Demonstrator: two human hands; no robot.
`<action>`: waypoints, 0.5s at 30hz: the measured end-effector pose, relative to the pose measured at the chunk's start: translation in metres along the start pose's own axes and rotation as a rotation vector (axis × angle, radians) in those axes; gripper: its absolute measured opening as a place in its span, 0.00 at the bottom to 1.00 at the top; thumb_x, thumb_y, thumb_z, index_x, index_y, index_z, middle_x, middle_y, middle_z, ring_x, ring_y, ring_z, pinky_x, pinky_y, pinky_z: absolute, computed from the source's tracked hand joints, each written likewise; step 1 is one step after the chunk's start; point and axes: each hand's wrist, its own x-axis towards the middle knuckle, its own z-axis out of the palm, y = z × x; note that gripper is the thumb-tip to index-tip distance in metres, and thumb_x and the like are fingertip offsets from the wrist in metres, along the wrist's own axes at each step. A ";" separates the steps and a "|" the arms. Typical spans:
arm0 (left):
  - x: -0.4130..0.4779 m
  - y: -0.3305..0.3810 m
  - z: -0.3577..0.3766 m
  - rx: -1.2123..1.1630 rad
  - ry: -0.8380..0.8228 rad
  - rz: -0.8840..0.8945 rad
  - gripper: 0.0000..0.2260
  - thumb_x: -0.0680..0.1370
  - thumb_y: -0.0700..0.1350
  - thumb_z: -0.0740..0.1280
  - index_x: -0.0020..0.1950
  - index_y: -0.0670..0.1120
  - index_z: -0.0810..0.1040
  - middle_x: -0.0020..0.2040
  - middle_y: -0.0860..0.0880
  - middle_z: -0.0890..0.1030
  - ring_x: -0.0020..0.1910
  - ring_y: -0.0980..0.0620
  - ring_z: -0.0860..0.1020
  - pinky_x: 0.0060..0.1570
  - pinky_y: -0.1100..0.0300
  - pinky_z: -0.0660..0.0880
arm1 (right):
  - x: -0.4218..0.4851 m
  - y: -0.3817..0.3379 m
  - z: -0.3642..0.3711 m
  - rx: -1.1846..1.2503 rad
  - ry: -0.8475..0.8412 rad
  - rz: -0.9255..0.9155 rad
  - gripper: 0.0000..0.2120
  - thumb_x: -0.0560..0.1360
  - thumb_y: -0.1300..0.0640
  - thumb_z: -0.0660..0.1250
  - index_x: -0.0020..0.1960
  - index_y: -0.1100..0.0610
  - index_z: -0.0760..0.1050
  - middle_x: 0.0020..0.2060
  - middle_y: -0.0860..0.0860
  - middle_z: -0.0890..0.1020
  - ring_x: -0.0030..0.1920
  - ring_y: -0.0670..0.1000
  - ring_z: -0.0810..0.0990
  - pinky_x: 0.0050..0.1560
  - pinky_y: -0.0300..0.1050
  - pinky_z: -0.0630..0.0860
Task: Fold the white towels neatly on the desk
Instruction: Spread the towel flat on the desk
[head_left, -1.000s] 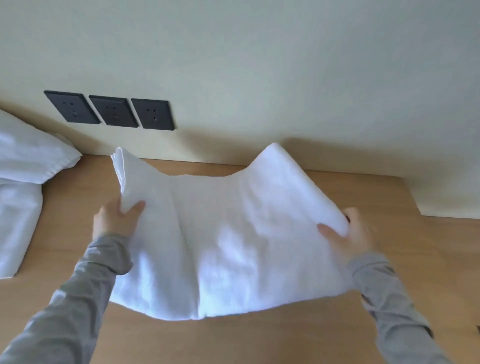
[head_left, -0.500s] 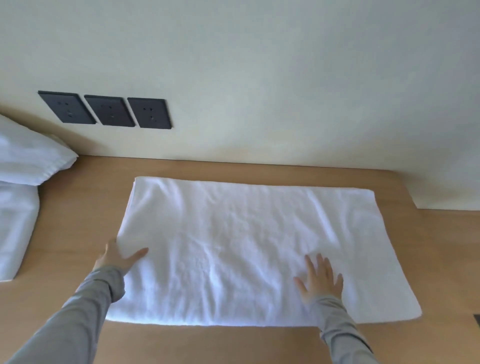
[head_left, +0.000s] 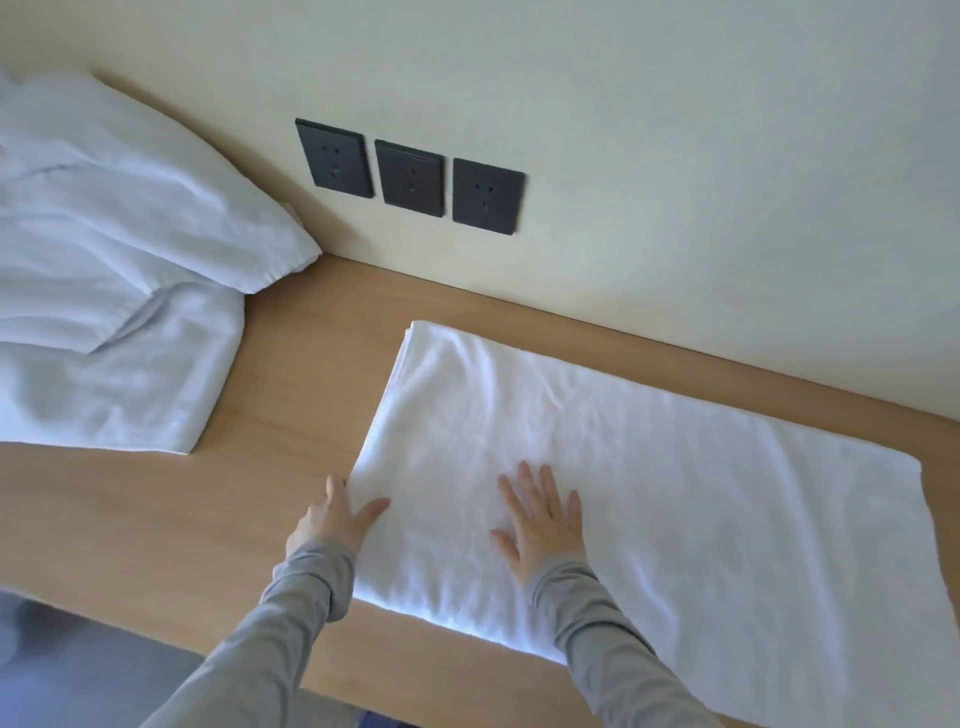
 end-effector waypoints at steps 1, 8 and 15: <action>0.001 -0.001 -0.001 0.027 0.000 0.016 0.23 0.73 0.66 0.62 0.53 0.49 0.62 0.41 0.48 0.73 0.39 0.44 0.73 0.40 0.53 0.70 | 0.001 -0.001 0.003 -0.005 0.001 0.011 0.30 0.79 0.40 0.45 0.75 0.44 0.33 0.74 0.46 0.32 0.74 0.54 0.31 0.72 0.61 0.38; 0.003 -0.015 -0.007 0.050 -0.057 0.060 0.25 0.70 0.69 0.61 0.52 0.50 0.63 0.41 0.49 0.76 0.39 0.45 0.74 0.37 0.56 0.69 | -0.005 -0.002 0.013 0.012 0.030 0.006 0.33 0.68 0.33 0.25 0.70 0.44 0.25 0.67 0.43 0.21 0.64 0.47 0.16 0.68 0.55 0.26; 0.002 -0.034 -0.008 -0.065 0.056 0.132 0.22 0.67 0.70 0.64 0.46 0.54 0.64 0.44 0.57 0.74 0.38 0.52 0.74 0.35 0.59 0.67 | 0.045 -0.038 -0.037 0.233 0.334 0.070 0.24 0.77 0.51 0.61 0.72 0.53 0.64 0.72 0.52 0.66 0.74 0.53 0.60 0.71 0.56 0.52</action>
